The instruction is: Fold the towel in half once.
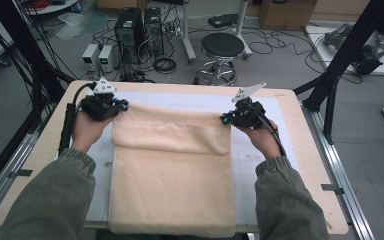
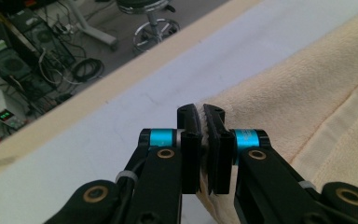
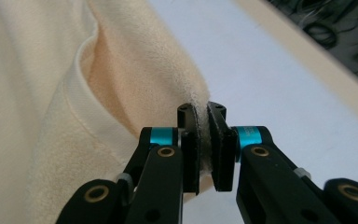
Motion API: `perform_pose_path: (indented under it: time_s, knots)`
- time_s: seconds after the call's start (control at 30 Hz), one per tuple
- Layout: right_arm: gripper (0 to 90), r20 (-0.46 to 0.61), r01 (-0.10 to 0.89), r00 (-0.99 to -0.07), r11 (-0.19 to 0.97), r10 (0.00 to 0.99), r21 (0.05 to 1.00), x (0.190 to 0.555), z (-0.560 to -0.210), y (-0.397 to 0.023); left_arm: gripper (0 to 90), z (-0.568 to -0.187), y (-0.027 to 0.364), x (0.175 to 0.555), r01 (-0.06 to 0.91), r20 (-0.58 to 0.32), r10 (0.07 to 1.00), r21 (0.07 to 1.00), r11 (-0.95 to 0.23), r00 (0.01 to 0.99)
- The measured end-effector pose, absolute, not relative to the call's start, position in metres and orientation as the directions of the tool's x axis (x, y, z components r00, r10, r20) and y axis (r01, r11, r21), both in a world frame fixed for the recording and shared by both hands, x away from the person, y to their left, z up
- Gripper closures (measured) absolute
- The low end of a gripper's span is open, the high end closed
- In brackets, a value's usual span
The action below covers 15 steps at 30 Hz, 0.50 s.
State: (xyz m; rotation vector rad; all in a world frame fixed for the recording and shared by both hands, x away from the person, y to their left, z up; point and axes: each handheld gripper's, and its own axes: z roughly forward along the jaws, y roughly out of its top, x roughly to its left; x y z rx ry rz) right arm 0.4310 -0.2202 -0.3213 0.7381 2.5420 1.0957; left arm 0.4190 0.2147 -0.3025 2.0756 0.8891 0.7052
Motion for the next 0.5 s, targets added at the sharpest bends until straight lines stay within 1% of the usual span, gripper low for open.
perform_pose_path:
  time_s: [0.07, 0.1, 0.13, 0.17, 0.2, 0.3, 0.43, 0.5]
  knots:
    - [83.9, -0.032, 0.364, -0.825, 0.574, 0.564, 0.734, 0.44, -0.317, -0.225, 83.8, -0.306, 0.211, 0.425, 0.365, 0.177, 0.765, 0.798, -0.48, 0.619]
    - [81.4, -0.029, 0.376, -0.821, 0.578, 0.571, 0.725, 0.442, -0.32, -0.226, 79.2, -0.311, 0.208, 0.426, 0.378, 0.179, 0.769, 0.788, -0.485, 0.614]
    - [75.4, -0.023, 0.385, -0.817, 0.574, 0.577, 0.723, 0.444, -0.324, -0.228, 70.2, -0.317, 0.206, 0.426, 0.388, 0.192, 0.774, 0.777, -0.495, 0.603]
    - [68.4, -0.006, 0.406, -0.807, 0.561, 0.591, 0.722, 0.444, -0.329, -0.23, 65.4, -0.323, 0.207, 0.426, 0.402, 0.177, 0.774, 0.772, -0.492, 0.608]
    - [64.6, 0.005, 0.41, -0.803, 0.546, 0.596, 0.731, 0.443, -0.335, -0.232, 64.3, -0.329, 0.209, 0.425, 0.412, 0.159, 0.773, 0.771, -0.485, 0.614]
    - [59.4, 0.043, 0.428, -0.802, 0.523, 0.596, 0.737, 0.435, -0.352, -0.239, 60.7, -0.346, 0.214, 0.418, 0.425, 0.128, 0.765, 0.767, -0.48, 0.632]
    - [53.7, 0.066, 0.452, -0.797, 0.521, 0.6, 0.724, 0.422, -0.369, -0.24, 58.0, -0.364, 0.218, 0.405, 0.43, 0.084, 0.744, 0.771, -0.47, 0.662]
    - [53.0, 0.082, 0.455, -0.801, 0.515, 0.593, 0.727, 0.416, -0.375, -0.238, 56.9, -0.373, 0.218, 0.402, 0.439, 0.073, 0.732, 0.759, -0.481, 0.677]
